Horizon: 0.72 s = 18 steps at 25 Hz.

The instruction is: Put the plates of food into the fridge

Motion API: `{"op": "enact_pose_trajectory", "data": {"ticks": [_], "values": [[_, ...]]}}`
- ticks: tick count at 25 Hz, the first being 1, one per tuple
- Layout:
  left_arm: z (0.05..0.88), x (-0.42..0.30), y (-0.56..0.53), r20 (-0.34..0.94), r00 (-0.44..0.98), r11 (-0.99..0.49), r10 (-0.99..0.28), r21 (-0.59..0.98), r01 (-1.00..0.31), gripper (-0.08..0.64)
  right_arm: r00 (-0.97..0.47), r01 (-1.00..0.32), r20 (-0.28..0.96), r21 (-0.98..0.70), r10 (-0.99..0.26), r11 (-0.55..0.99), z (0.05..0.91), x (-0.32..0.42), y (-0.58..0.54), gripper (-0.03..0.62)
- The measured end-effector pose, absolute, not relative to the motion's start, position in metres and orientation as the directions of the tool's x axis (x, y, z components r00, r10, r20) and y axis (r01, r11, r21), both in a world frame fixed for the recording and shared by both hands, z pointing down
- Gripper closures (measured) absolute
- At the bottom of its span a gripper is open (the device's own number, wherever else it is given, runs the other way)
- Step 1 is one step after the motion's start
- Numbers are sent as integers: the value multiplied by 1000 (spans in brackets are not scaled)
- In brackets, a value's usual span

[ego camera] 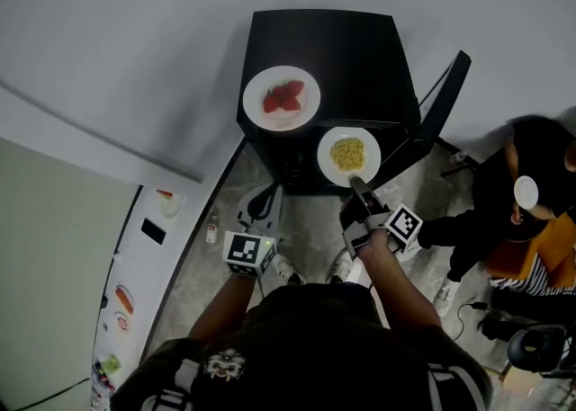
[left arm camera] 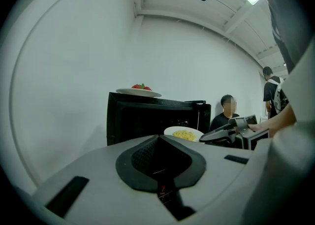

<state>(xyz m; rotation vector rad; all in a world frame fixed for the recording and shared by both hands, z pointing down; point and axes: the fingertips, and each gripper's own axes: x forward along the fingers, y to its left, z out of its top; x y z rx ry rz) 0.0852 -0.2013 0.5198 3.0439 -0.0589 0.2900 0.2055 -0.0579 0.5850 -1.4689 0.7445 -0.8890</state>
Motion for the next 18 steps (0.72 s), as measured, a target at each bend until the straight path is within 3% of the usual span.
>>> {"op": "enact_pose_trajectory", "data": {"ticks": [18], "values": [[534, 93, -207, 213, 977, -995, -20, 88, -40, 537, 576, 73, 115, -993, -809, -89, 613, 270, -110, 557]]}}
